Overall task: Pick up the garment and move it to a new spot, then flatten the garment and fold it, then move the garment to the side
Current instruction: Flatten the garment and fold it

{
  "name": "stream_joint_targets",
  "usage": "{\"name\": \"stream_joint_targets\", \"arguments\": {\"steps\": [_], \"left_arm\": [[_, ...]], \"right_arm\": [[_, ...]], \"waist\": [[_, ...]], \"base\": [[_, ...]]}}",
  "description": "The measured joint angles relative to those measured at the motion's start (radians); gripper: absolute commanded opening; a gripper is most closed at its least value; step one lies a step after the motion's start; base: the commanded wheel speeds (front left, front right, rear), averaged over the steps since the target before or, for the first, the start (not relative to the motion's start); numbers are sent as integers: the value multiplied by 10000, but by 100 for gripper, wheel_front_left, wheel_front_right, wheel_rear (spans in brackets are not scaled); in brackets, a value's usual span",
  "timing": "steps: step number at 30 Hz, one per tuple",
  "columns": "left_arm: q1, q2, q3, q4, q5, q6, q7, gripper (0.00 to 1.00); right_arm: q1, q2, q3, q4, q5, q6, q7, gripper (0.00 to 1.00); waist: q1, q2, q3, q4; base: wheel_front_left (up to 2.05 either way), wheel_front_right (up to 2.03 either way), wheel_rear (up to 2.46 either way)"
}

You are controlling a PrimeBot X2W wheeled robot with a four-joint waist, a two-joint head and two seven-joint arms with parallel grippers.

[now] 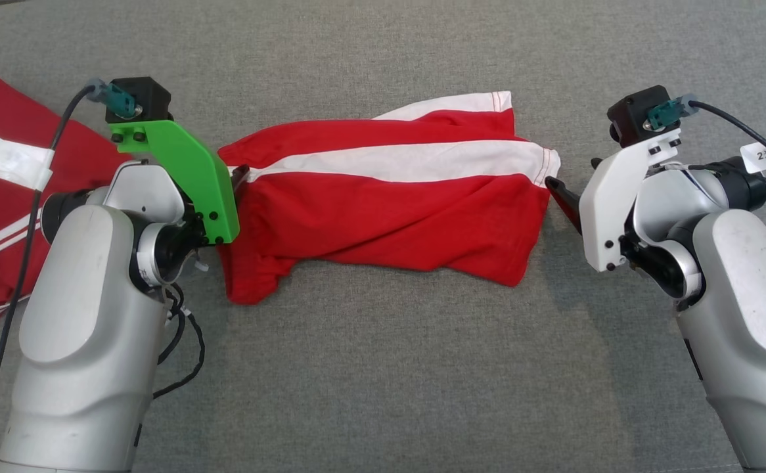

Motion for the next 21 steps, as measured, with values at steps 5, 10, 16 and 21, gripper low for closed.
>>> {"name": "stream_joint_targets", "arguments": {"steps": [5, 10, 16, 21], "left_arm": [[-30, -17, -12, -370, -155, 173, 575, 100], [145, -79, -90, -798, -403, 291, 1124, 38], [271, -109, -242, -1093, -374, 307, 988, 0], [267, -297, -382, -1030, -374, 334, 867, 0]], "right_arm": [[-120, -54, -61, 82, 2, 0, -25, 100], [-152, -86, -104, 117, 46, 0, -69, 100], [-185, -29, -253, 142, -105, 0, -159, 100], [-5, 290, -800, 125, -314, 0, -380, 100]], "waist": [[0, 0, 213, -41], [0, 0, 203, 18], [0, 0, 248, 18], [0, 0, 325, 16]], "base": [[0, 0, 0], [0, 0, 0], [0, 0, 0], [0, 0, 0]]}}
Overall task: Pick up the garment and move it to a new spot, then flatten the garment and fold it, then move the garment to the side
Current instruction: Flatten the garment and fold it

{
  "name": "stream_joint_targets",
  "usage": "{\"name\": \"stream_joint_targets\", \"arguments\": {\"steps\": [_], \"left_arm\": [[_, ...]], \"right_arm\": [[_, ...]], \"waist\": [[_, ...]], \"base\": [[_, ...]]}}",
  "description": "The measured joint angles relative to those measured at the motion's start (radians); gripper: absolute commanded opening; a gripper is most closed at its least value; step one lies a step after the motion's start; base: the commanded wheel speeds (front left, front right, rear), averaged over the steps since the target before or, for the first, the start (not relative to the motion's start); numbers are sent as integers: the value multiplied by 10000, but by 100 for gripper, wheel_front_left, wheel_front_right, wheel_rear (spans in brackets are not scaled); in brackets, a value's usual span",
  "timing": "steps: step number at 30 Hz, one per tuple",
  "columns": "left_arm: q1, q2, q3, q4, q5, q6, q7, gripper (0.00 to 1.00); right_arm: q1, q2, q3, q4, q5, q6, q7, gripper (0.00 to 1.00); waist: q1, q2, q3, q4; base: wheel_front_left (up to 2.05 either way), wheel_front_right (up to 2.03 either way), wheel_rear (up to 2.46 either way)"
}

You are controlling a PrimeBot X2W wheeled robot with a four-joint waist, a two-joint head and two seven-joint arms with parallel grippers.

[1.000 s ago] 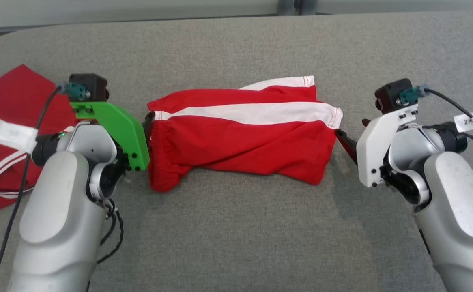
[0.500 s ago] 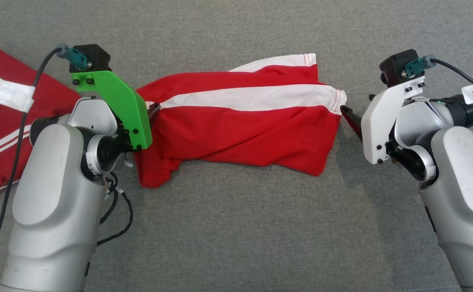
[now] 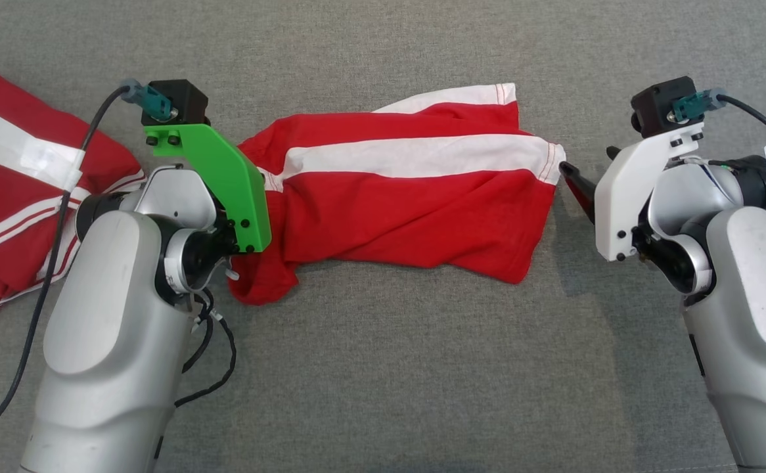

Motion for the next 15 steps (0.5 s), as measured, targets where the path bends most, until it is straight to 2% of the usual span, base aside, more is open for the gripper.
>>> {"name": "stream_joint_targets", "arguments": {"steps": [9, 15], "left_arm": [[-38, -102, -142, 284, 27, -2, -157, 0], [-95, -169, -232, 426, -2, -29, -215, 0]], "right_arm": [[667, 819, -566, -500, -581, 0, -405, 100], [571, 1195, -1104, -299, -1129, 0, -652, 100]], "waist": [[0, 0, 37, -31], [0, 0, 64, -9]], "base": [[0, 0, 0], [0, 0, 0]]}}
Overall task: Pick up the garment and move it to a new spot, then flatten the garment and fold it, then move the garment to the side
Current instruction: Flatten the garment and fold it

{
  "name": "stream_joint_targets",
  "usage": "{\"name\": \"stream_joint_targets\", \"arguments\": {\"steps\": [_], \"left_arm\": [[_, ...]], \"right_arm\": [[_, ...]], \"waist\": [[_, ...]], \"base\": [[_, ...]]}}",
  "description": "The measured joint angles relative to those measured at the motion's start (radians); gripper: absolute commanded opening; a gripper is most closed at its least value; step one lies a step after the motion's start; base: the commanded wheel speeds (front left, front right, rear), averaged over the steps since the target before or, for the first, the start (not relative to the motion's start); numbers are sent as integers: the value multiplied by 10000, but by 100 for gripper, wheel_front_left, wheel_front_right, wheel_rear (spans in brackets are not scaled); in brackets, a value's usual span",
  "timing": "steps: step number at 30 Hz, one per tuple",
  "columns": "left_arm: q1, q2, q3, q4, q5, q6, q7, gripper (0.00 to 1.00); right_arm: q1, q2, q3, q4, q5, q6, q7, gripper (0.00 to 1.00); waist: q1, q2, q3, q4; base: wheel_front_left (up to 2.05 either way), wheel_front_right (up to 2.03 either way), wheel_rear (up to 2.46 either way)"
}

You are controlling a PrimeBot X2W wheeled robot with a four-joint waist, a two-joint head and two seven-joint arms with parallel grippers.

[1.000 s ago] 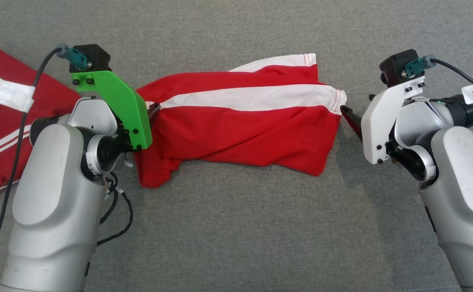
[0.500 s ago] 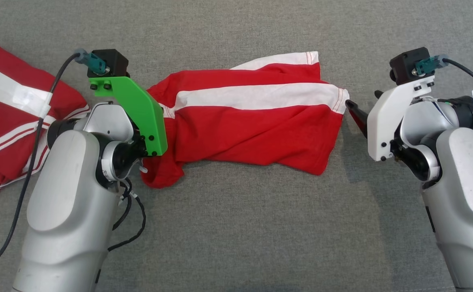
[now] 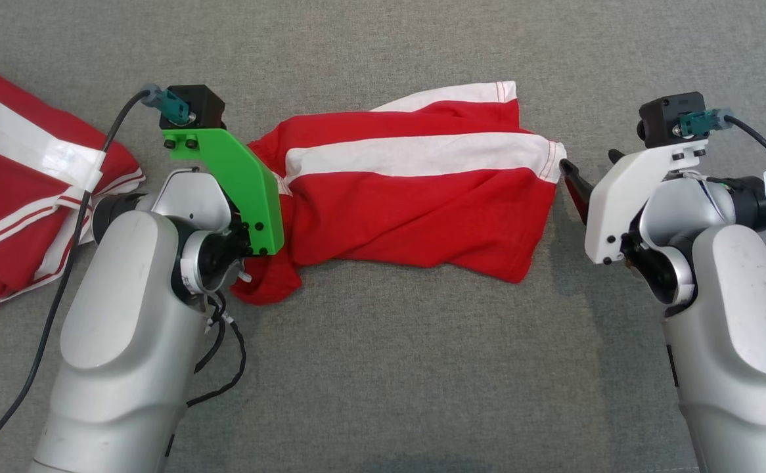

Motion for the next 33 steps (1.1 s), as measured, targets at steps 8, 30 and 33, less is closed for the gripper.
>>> {"name": "stream_joint_targets", "arguments": {"steps": [8, 30, 33], "left_arm": [[-127, -142, -146, 134, -42, -73, -127, 0], [-641, -255, 117, 305, -27, -268, -2213, 0], [-779, -332, 247, 261, -201, -543, -2803, 0]], "right_arm": [[-680, 309, -230, 1034, -301, 0, 416, 100], [-836, 456, -320, 1007, -284, 0, -180, 0], [-942, 418, -341, 731, 2, 0, -265, 0]], "waist": [[0, 0, 52, 161], [0, 0, 133, 287], [0, 0, 23, 262]], "base": [[0, 0, 0], [0, 0, 0], [0, 0, 0]]}}
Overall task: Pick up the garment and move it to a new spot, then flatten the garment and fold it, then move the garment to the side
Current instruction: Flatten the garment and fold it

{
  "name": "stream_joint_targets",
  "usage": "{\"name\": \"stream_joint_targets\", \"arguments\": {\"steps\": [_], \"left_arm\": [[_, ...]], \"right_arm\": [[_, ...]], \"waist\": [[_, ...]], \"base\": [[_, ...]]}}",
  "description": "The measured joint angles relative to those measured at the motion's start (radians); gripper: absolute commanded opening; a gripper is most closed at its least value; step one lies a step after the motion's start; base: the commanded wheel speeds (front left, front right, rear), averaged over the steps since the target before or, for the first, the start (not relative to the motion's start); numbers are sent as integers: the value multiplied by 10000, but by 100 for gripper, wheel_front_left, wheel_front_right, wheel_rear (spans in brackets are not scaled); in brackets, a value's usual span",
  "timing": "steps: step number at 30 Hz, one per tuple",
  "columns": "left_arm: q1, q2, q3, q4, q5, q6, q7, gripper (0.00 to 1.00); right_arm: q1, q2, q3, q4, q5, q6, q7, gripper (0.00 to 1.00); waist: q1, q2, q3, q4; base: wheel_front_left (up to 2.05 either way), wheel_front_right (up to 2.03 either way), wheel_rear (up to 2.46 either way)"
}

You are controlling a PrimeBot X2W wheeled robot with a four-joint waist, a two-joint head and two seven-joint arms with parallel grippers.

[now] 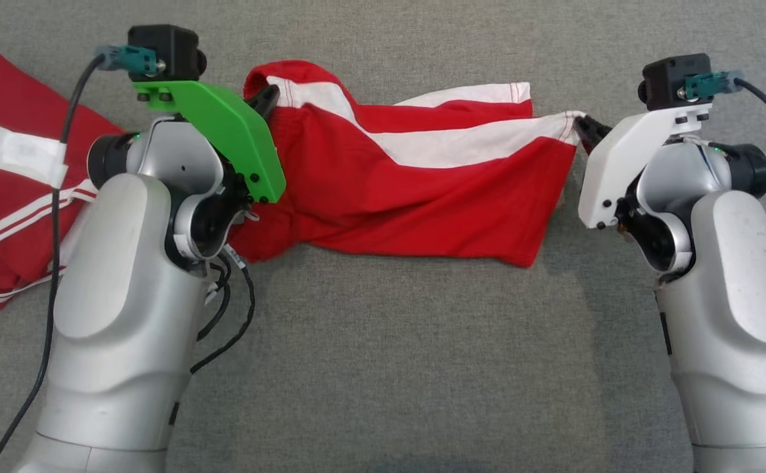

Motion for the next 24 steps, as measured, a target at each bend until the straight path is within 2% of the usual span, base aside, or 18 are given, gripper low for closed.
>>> {"name": "stream_joint_targets", "arguments": {"steps": [3, 5, 9, 15, 18, 20, 24], "left_arm": [[-120, -107, 362, -13, -495, -253, -468, 0], [-211, -222, 708, -58, -1191, -443, -671, 0], [-546, -276, 1208, -113, -1873, -568, -828, 0], [-1503, -282, 1902, -548, -2723, -472, -546, 0], [-2131, -128, 2038, -934, -2940, -485, -290, 0], [-2494, 90, 2094, -1156, -3030, -510, -23, 0], [-3592, 238, 2389, -1434, -2974, -301, -213, 0]], "right_arm": [[-231, -127, 61, -293, 305, 0, -98, 0], [-392, -282, 130, -472, 527, 0, -105, 0], [-794, -556, 222, -752, 1037, 0, -67, 0], [-1714, -1112, 428, -1260, 1839, 0, 259, 0], [-2535, -1045, 405, -1375, 2449, 6, 194, 0], [-3200, -1104, 500, -1317, 2410, 0, 69, 0], [-4587, -1118, 500, -978, 2355, -2, -485, 0]], "waist": [[0, 0, -104, -71], [0, 0, -169, -135], [0, 0, -296, -290], [0, 0, -168, -500], [0, 0, 143, -584], [0, 0, 417, -646], [0, 0, 1048, -763]], "base": [[0, 0, 0], [0, 0, 0], [0, 0, 0], [0, 0, 0], [0, 0, 0], [0, 0, 0], [0, 0, 0]]}}
